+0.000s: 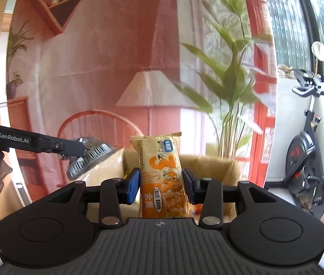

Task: Organize snacks
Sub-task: 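Lift the silver candy and snack bar into the box and open both tools, then withdraw both tools from the box toward the cracker pack and orange candies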

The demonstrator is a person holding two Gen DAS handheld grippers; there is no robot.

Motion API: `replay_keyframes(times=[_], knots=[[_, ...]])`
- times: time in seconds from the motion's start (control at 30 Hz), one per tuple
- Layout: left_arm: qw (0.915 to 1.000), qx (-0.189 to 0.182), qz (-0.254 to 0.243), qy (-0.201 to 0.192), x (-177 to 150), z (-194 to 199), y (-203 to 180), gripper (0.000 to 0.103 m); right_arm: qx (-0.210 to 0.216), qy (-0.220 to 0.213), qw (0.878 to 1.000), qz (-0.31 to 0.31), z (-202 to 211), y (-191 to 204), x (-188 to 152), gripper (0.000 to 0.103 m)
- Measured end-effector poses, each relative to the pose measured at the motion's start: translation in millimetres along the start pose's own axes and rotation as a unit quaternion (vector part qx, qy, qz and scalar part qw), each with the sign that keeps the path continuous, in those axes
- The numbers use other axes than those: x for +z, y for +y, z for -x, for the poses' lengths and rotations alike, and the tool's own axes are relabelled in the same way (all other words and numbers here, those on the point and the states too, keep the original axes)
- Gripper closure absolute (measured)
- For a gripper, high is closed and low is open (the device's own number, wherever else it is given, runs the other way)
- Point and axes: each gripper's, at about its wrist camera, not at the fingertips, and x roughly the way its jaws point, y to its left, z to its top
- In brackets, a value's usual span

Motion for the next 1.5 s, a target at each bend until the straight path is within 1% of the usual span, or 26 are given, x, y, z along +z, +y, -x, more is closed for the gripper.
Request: replay_keyframes(times=[0.07, 0.13, 0.2, 0.27, 0.4, 0.5, 0.6, 0.67, 0.7, 0.73, 0.77, 0.83, 0.93, 1.07, 1.17, 1.3, 1.5], knots=[[0.9999, 0.007, -0.005, 0.012, 7.1, -20.9, -2.2, 0.041, -0.006, 0.000, 1.000, -0.005, -14.5, -9.2, 9.1, 0.060], [0.9990, 0.019, -0.027, 0.032, 11.1, -47.1, -4.1, 0.041, -0.011, 0.004, 1.000, -0.009, -31.3, -18.4, 15.9, 0.060], [0.9983, 0.033, -0.024, 0.042, 12.0, -68.3, 0.0, 0.041, -0.020, 0.006, 1.000, -0.003, -48.6, -26.6, 16.9, 0.060], [0.9973, 0.041, -0.023, 0.057, 9.9, -82.5, 2.5, 0.041, -0.027, 0.022, 0.999, -0.006, -68.7, -33.0, 15.4, 0.060], [0.9955, 0.049, -0.039, 0.071, 3.4, -98.1, 1.1, 0.041, -0.047, 0.047, 0.998, 0.008, -99.4, -38.9, 8.9, 0.060], [0.9952, 0.043, -0.031, 0.083, -0.6, -105.8, 4.5, 0.041, -0.050, 0.061, 0.997, 0.013, -111.4, -42.2, 2.2, 0.060], [0.9938, 0.048, -0.034, 0.094, -3.7, -113.4, 4.9, 0.041, -0.055, 0.071, 0.996, 0.017, -119.4, -43.1, -3.1, 0.060], [0.9939, 0.043, -0.031, 0.096, -4.3, -115.2, 6.7, 0.039, -0.061, 0.077, 0.995, 0.013, -123.0, -44.8, -5.5, 0.058], [0.9939, 0.041, -0.029, 0.098, -4.5, -115.5, 8.0, 0.033, -0.060, 0.076, 0.995, 0.008, -122.6, -46.1, -6.8, 0.058], [0.9938, 0.041, -0.028, 0.099, -4.2, -115.6, 8.9, 0.029, -0.059, 0.074, 0.995, 0.003, -121.5, -47.4, -7.2, 0.054], [0.9936, 0.045, -0.029, 0.100, -3.9, -114.0, 10.0, 0.028, -0.059, 0.075, 0.995, -0.001, -120.6, -48.5, -7.4, 0.048], [0.9934, 0.050, -0.028, 0.100, -1.9, -109.7, 11.8, 0.028, -0.058, 0.073, 0.996, -0.008, -115.7, -49.2, -5.4, 0.045], [0.9945, 0.038, -0.029, 0.093, 0.4, -96.0, 11.9, 0.028, -0.049, 0.062, 0.997, -0.011, -102.9, -46.3, -2.2, 0.045], [0.9944, 0.036, -0.045, 0.088, 0.4, -79.0, 7.8, 0.028, -0.039, 0.050, 0.998, -0.011, -82.4, -36.1, -2.1, 0.045], [0.9948, 0.026, -0.047, 0.086, 0.1, -62.6, 4.5, 0.028, -0.034, 0.042, 0.998, -0.016, -64.8, -27.9, -5.0, 0.045], [0.9946, -0.008, -0.052, 0.089, -0.7, -41.0, 3.7, 0.028, -0.027, 0.032, 0.998, -0.043, -41.2, -21.1, -12.6, 0.045], [0.9950, -0.014, -0.057, 0.081, -3.3, -2.7, 11.9, 0.027, -0.029, 0.030, 0.997, -0.067, -7.4, -11.7, -29.9, 0.045]])
